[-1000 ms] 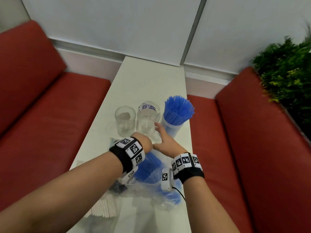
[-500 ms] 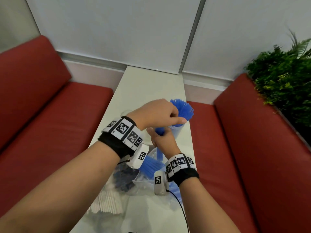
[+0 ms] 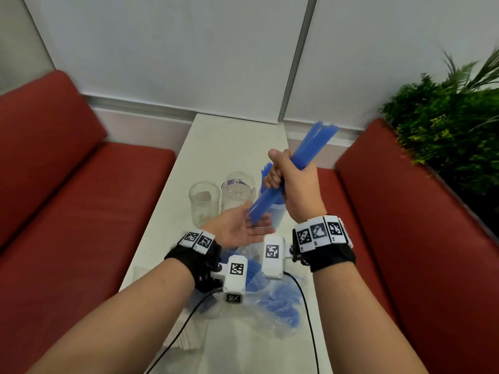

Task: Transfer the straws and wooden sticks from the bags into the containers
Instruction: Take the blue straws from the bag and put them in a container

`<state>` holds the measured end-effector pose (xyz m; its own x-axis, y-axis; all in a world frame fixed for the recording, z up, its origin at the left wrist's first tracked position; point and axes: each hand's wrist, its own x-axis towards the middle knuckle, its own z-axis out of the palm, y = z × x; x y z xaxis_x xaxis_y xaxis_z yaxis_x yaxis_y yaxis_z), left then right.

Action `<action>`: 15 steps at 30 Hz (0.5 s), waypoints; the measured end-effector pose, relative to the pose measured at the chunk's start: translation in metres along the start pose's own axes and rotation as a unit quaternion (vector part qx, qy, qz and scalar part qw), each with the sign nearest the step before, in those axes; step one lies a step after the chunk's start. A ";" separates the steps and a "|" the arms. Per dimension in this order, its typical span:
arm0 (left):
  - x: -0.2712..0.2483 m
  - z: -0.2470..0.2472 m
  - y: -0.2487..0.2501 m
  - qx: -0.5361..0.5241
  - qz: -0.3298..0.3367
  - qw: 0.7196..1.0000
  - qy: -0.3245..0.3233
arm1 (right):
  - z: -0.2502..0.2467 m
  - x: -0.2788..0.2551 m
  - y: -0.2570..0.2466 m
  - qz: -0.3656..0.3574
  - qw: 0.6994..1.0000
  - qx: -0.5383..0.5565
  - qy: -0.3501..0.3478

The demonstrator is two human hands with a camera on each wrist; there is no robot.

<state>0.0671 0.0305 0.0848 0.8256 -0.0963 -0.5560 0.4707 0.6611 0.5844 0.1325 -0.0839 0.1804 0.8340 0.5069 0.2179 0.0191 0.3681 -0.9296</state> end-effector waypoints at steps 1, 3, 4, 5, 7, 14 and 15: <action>0.003 0.000 -0.003 -0.061 -0.005 0.998 -0.009 | 0.001 -0.001 -0.001 0.000 1.000 -0.004 0.003; 0.008 0.003 -0.004 -0.132 -0.003 0.991 -0.027 | 0.003 -0.005 0.003 0.006 1.000 -0.015 0.008; 0.009 0.004 -0.002 -0.146 0.002 0.989 -0.037 | 0.003 -0.007 0.005 0.012 1.000 -0.017 0.011; 0.011 0.004 -0.001 -0.153 0.004 0.987 -0.047 | 0.003 -0.010 0.007 0.019 1.000 -0.018 0.013; 0.013 0.005 0.001 -0.137 -0.001 0.989 -0.063 | 0.002 -0.013 0.012 0.027 0.999 -0.028 0.017; 0.022 -0.002 -0.011 -0.077 0.000 0.997 0.011 | -0.018 -0.004 0.017 0.052 0.984 -0.164 -0.038; 0.025 -0.006 -0.013 -0.073 -0.004 0.997 0.032 | -0.025 -0.001 0.015 0.060 0.977 -0.200 -0.048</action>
<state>0.0791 0.0240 0.0595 0.7979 -0.0569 -0.6001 0.4226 0.7628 0.4895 0.1461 -0.0986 0.1590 0.7882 0.6058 0.1086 0.1537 -0.0229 -0.9878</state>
